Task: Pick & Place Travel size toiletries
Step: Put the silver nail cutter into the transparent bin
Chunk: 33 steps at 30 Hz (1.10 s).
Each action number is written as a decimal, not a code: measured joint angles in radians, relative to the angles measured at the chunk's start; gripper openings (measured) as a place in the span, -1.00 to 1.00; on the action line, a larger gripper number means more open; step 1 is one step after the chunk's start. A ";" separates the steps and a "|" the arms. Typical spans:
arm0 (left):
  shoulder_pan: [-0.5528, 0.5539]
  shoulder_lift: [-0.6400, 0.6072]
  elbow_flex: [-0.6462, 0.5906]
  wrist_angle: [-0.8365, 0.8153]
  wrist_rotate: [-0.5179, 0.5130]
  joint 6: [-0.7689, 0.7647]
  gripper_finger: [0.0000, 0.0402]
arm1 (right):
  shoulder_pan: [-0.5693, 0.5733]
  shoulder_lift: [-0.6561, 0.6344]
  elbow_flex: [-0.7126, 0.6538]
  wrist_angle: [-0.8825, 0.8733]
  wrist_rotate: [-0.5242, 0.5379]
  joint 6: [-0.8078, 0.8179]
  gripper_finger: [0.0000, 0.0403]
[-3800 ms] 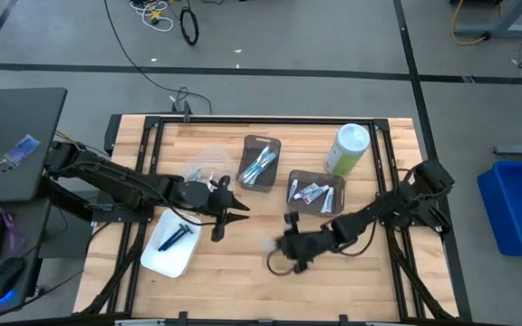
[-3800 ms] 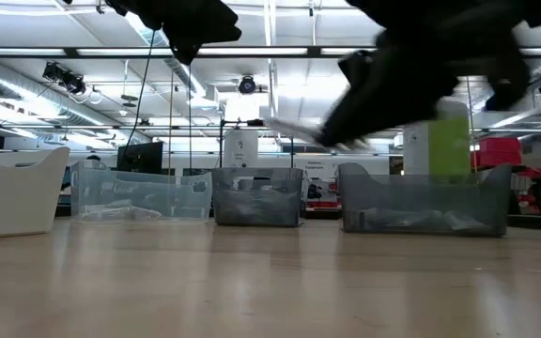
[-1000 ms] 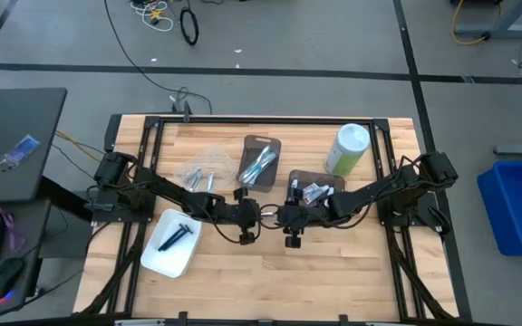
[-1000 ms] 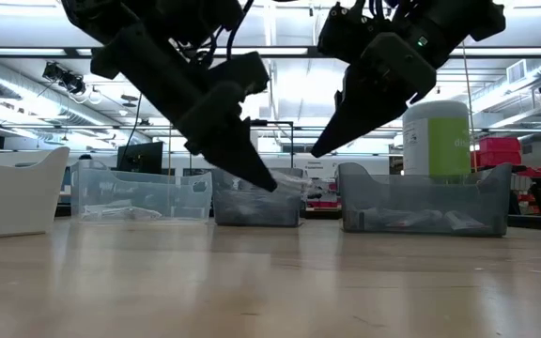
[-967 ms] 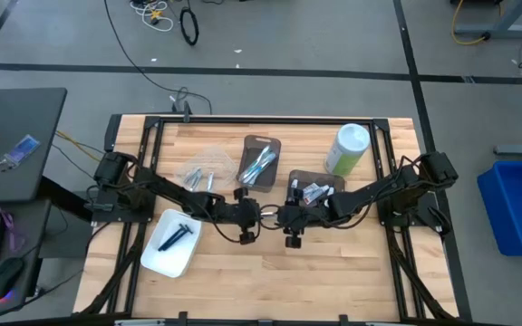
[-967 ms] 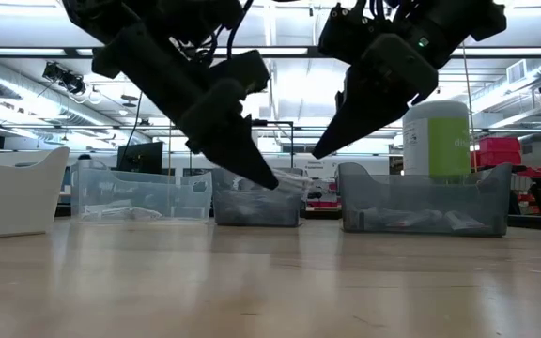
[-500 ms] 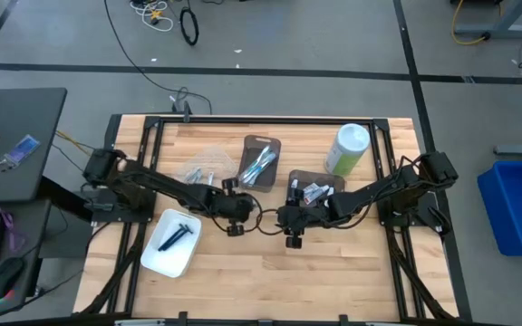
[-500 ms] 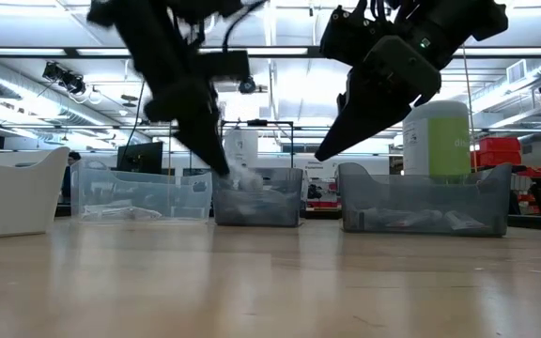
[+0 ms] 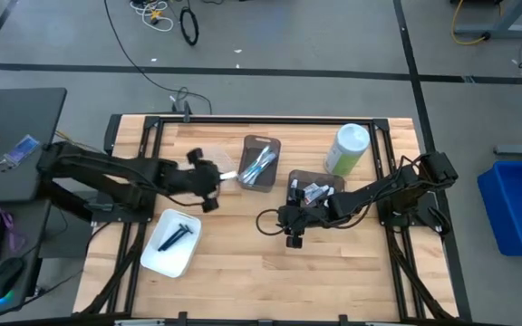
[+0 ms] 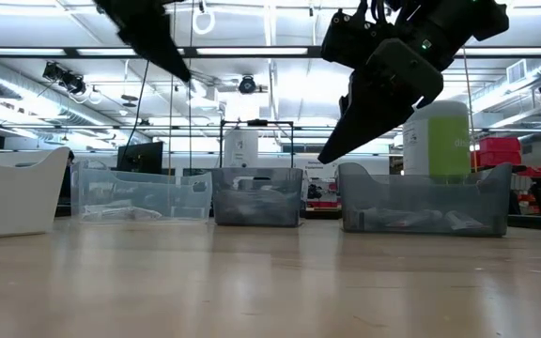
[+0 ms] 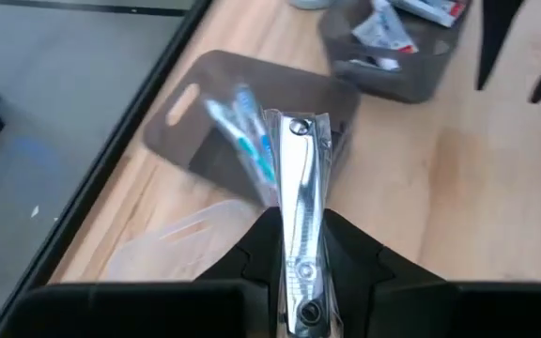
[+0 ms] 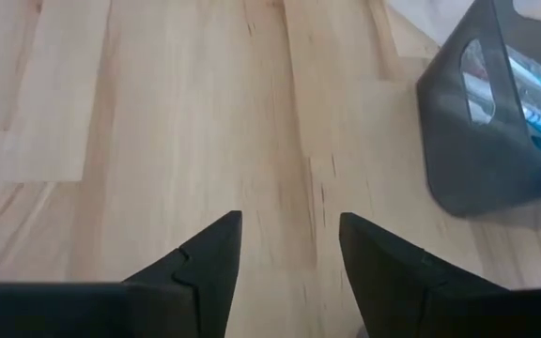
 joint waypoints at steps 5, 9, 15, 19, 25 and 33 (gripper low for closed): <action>0.059 -0.153 -0.152 0.045 -0.008 -0.042 -0.70 | 0.000 0.000 0.000 0.003 0.000 0.000 -0.06; 0.136 -0.252 -0.317 0.160 0.025 -0.101 -0.70 | 0.000 0.000 0.000 0.009 0.000 0.000 -0.06; 0.245 -0.298 -0.516 0.325 0.072 -0.158 -0.70 | 0.000 0.000 0.000 0.033 0.000 0.000 -0.04; 0.289 -0.253 -0.593 0.374 0.092 -0.210 -0.69 | 0.000 0.000 -0.001 0.056 -0.002 0.000 -0.05; 0.310 -0.167 -0.611 0.382 0.139 -0.197 -0.64 | 0.000 0.000 -0.002 0.060 -0.003 0.000 -0.07; 0.310 -0.071 -0.611 0.580 0.141 -0.091 -0.46 | 0.000 0.000 -0.002 0.059 -0.003 0.000 -0.07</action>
